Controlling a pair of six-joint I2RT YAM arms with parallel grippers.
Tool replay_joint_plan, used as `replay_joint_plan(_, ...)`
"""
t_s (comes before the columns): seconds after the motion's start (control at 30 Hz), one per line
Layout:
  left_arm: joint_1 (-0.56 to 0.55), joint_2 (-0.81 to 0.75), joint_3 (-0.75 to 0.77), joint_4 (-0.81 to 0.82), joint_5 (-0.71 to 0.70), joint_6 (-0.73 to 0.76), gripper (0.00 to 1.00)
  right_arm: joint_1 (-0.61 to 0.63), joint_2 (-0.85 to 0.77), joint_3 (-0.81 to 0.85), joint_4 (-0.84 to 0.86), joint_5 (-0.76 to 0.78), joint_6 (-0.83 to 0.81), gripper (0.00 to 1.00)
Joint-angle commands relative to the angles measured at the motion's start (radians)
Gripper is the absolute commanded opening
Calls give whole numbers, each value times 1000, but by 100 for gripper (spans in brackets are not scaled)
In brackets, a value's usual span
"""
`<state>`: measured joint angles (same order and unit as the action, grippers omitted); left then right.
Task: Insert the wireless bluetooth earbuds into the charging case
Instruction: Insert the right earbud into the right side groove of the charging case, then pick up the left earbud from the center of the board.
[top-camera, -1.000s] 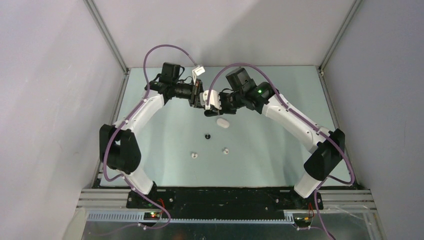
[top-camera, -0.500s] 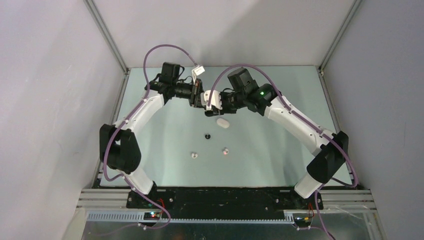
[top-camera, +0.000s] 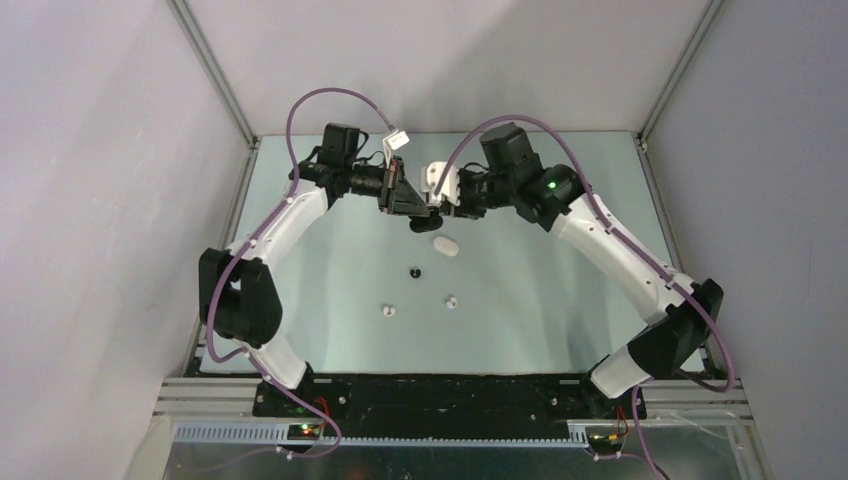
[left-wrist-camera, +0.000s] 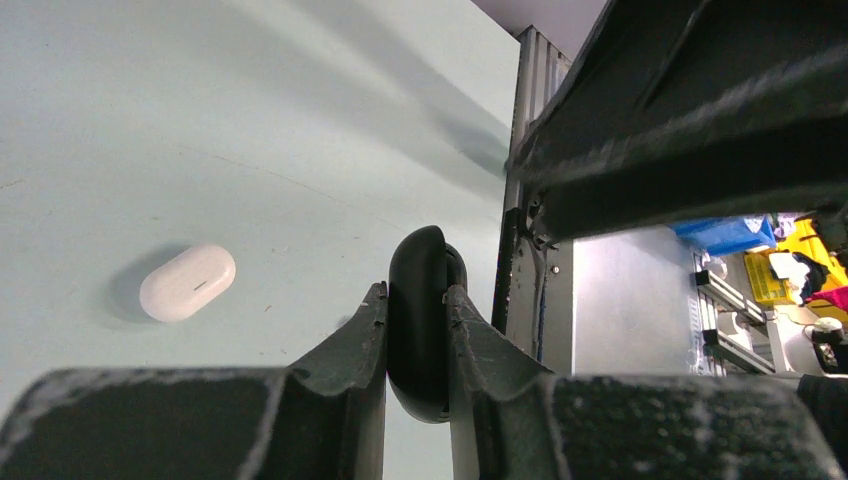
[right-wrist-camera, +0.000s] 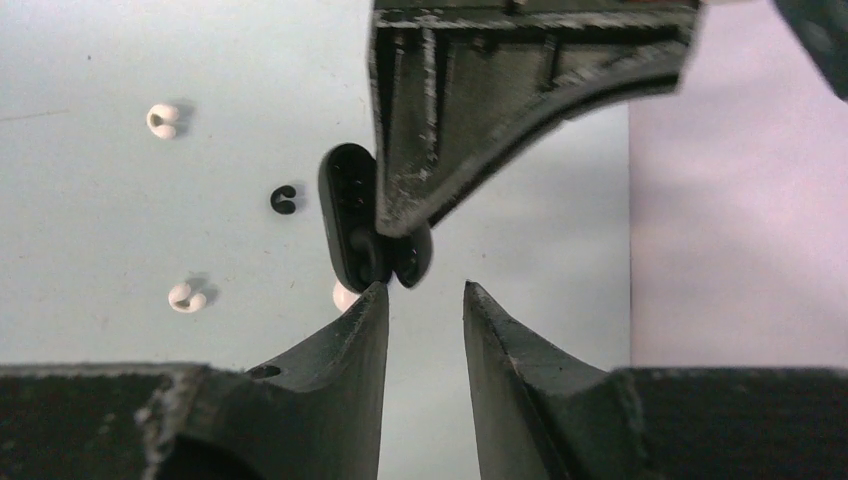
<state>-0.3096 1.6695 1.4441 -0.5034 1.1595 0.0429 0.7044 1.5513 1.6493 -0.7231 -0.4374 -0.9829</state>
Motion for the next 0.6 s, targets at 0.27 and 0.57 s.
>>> replay_joint_plan(0.27,77,-75,-19,13,-17,-14,0,-142,-129,-212,259,-146,317,33)
replay_joint_plan(0.57,212,-232,-170,13,-131,-37,0,-114,94,-234,153,-217,260,19)
